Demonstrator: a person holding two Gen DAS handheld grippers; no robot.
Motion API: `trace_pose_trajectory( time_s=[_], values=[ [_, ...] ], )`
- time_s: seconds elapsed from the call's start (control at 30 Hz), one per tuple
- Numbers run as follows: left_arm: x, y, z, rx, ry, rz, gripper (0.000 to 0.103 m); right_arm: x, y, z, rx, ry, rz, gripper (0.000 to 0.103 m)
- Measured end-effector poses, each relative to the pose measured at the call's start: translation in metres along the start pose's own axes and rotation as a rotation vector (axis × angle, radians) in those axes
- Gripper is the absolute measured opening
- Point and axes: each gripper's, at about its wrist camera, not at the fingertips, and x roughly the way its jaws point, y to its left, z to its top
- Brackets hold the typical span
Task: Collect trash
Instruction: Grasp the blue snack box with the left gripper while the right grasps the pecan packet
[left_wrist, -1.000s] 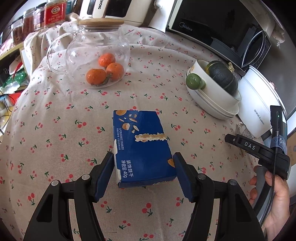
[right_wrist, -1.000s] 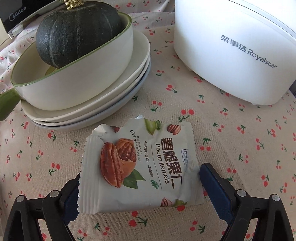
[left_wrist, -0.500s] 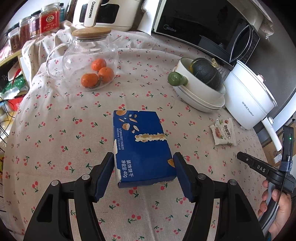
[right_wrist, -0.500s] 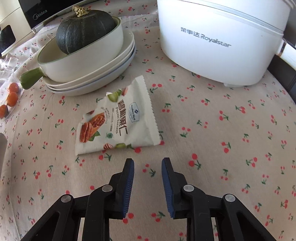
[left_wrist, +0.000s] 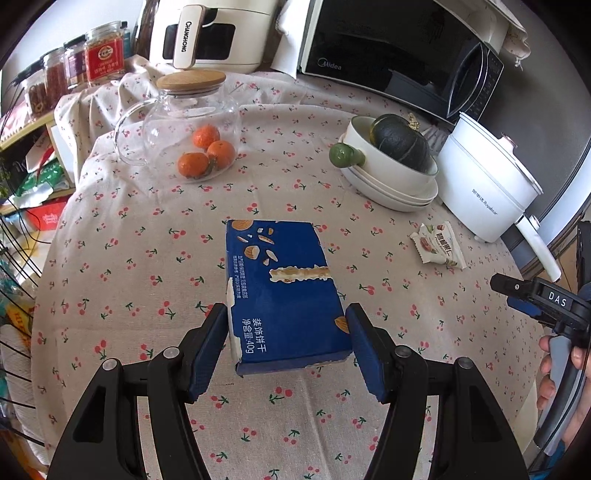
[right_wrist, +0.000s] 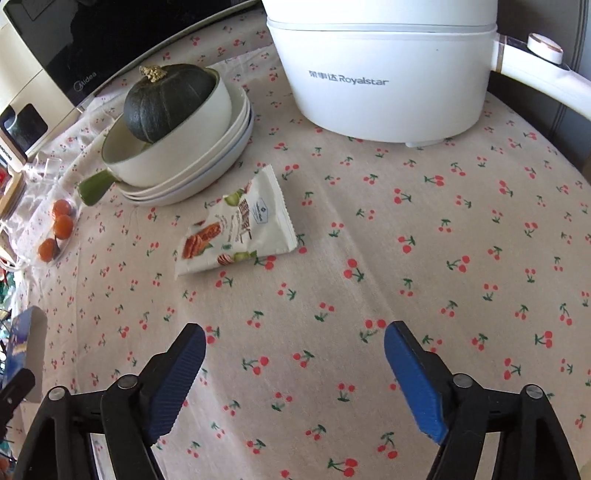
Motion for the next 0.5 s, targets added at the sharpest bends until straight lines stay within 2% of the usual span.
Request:
trace_pose_trajectory(
  time_s=[0.17,0.3,0.4,0.5],
  values=[
    [0.007,0.004,0.009,0.034,-0.021,0.017,0.067,0.033,0.037,0.029,-0.049,-0.009,-0.013,0.095],
    [0.010,0.007,0.017,0.041,-0.033,0.015,0.067,0.063,0.068,0.040,-0.250,0.014,-0.078,0.100],
    [0.015,0.013,0.021,0.021,-0.032,0.011,0.067,0.081,0.074,0.041,-0.328,0.030,-0.115,0.102],
    [0.021,0.016,0.023,-0.004,-0.022,0.003,0.067,0.097,0.070,0.045,-0.328,0.058,-0.144,0.102]
  ],
)
